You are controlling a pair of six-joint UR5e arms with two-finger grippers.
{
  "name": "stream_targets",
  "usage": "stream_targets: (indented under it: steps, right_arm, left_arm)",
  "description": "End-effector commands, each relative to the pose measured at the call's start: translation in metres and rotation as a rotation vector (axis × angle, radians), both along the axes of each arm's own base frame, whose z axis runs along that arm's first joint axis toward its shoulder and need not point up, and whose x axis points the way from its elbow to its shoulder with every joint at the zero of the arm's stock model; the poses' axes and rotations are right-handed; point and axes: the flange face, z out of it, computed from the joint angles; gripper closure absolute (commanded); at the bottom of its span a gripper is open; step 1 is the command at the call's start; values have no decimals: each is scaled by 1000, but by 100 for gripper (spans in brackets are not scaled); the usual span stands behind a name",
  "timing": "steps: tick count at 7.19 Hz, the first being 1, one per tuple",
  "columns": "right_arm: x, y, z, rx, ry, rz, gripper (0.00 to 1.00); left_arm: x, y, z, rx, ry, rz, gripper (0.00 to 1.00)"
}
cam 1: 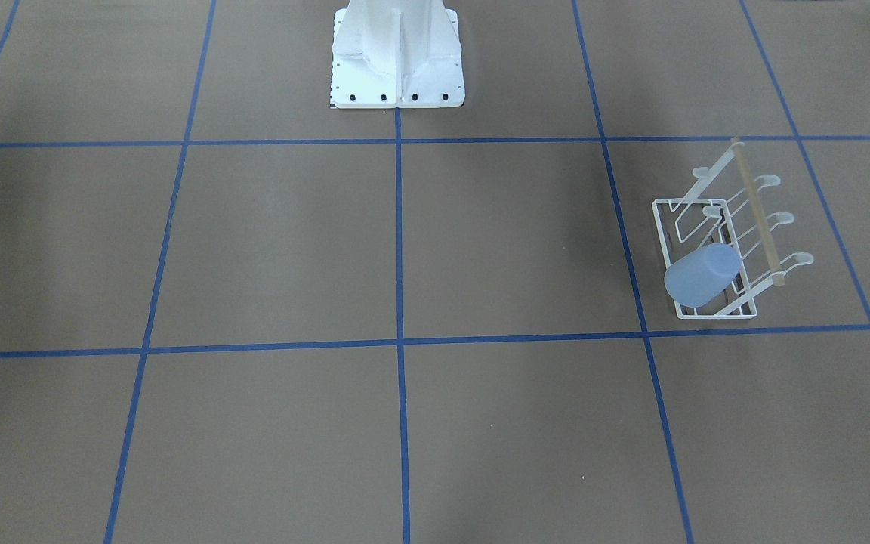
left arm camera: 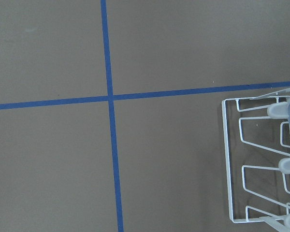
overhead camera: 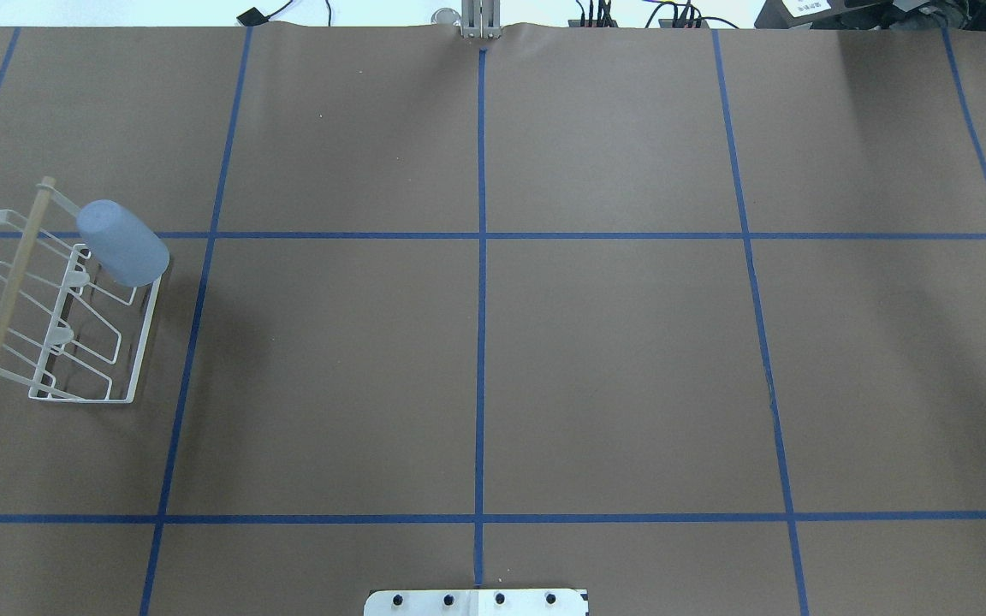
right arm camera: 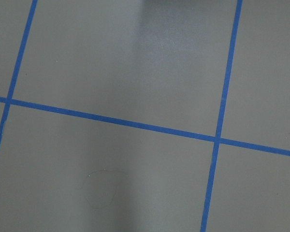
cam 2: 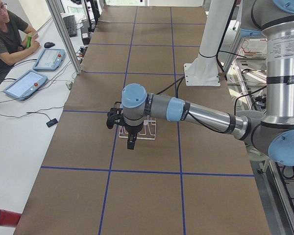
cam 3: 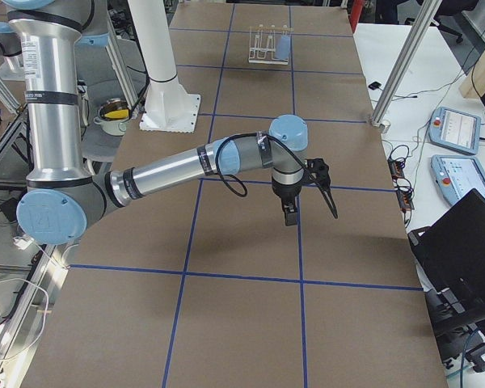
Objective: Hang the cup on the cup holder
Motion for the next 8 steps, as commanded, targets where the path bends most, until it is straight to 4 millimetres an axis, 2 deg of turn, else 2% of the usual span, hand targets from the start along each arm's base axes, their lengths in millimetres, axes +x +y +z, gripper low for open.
stream_targets:
  steps: [1, 4, 6, 8]
  right_arm:
    - [0, 0, 7, -16, 1, 0, 0]
    - [3, 5, 21, -97, 10, -25, 0]
    - [2, 8, 17, -101, 18, -94, 0]
    - [8, 10, 21, -108, 14, -84, 0]
  left_arm:
    - [0, -2, -3, 7, -12, 0, 2]
    - [-1, -4, 1, 8, -58, -3, 2]
    - [1, -8, 14, -17, -58, 3, 2]
    - [15, -12, 18, -29, -59, 30, 2]
